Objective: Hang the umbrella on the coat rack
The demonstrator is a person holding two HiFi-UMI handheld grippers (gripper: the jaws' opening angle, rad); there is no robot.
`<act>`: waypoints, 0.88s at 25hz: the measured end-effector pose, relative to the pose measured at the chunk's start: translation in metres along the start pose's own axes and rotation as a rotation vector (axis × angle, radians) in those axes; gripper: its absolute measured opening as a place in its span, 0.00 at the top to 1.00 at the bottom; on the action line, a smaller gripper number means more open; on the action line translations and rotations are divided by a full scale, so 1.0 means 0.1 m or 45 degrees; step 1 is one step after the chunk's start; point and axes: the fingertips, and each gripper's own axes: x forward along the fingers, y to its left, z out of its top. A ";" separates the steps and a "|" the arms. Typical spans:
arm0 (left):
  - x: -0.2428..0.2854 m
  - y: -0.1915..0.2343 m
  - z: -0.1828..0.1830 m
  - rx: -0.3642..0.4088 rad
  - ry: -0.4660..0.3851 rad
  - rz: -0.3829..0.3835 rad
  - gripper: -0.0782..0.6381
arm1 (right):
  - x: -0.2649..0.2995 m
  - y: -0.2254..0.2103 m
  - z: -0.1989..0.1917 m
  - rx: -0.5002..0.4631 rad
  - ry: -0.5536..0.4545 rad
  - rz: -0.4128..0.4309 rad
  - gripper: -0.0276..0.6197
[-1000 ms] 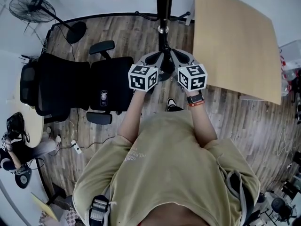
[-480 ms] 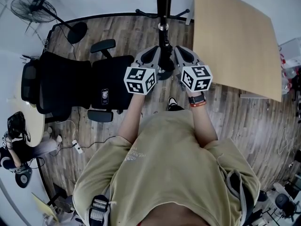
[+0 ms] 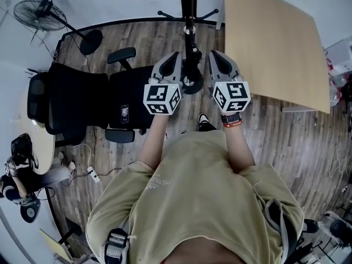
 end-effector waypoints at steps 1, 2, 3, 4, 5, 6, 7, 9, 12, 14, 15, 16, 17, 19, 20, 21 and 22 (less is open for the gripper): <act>-0.04 -0.01 0.00 0.006 -0.009 0.008 0.86 | -0.04 0.00 0.01 -0.006 -0.011 -0.010 0.93; -0.07 -0.01 0.00 0.010 -0.015 0.012 0.86 | -0.08 0.01 0.02 -0.014 -0.018 -0.018 0.93; -0.10 -0.02 0.01 0.013 -0.019 0.013 0.86 | -0.11 0.01 0.04 -0.020 -0.022 -0.024 0.93; -0.12 -0.04 0.02 0.017 -0.020 0.012 0.86 | -0.14 0.02 0.05 -0.022 -0.025 -0.028 0.93; -0.14 -0.05 0.03 0.021 -0.021 0.011 0.86 | -0.16 0.03 0.06 -0.021 -0.026 -0.029 0.93; -0.16 -0.06 0.03 0.025 -0.020 0.010 0.86 | -0.17 0.04 0.06 -0.017 -0.027 -0.030 0.93; -0.17 -0.07 0.03 0.028 -0.019 0.008 0.86 | -0.19 0.06 0.06 -0.012 -0.026 -0.029 0.93; -0.20 -0.09 0.02 0.031 -0.018 0.006 0.86 | -0.20 0.09 0.04 -0.007 -0.022 -0.024 0.93; -0.22 -0.12 0.02 0.032 -0.022 0.003 0.86 | -0.21 0.13 0.04 -0.005 -0.014 -0.009 0.93; -0.23 -0.13 0.02 0.033 -0.021 0.004 0.86 | -0.21 0.16 0.03 -0.003 -0.008 0.000 0.93; -0.23 -0.13 0.01 0.033 -0.019 0.006 0.86 | -0.20 0.17 0.03 -0.001 -0.004 0.003 0.93; -0.23 -0.13 0.01 0.029 -0.016 0.006 0.86 | -0.20 0.18 0.03 0.002 0.000 0.005 0.93; -0.23 -0.13 0.01 0.016 -0.016 0.004 0.86 | -0.19 0.18 0.02 0.006 0.004 0.007 0.93; -0.24 -0.14 0.02 -0.029 -0.023 -0.009 0.86 | -0.19 0.19 0.01 0.017 0.011 0.012 0.93; -0.25 -0.15 0.03 -0.044 -0.026 -0.017 0.86 | -0.20 0.20 0.00 0.021 0.016 0.014 0.93; -0.25 -0.17 0.04 -0.047 -0.026 -0.024 0.86 | -0.19 0.21 -0.01 0.023 0.022 0.017 0.93; -0.25 -0.18 0.04 -0.041 -0.021 -0.028 0.86 | -0.19 0.22 -0.02 0.024 0.029 0.020 0.93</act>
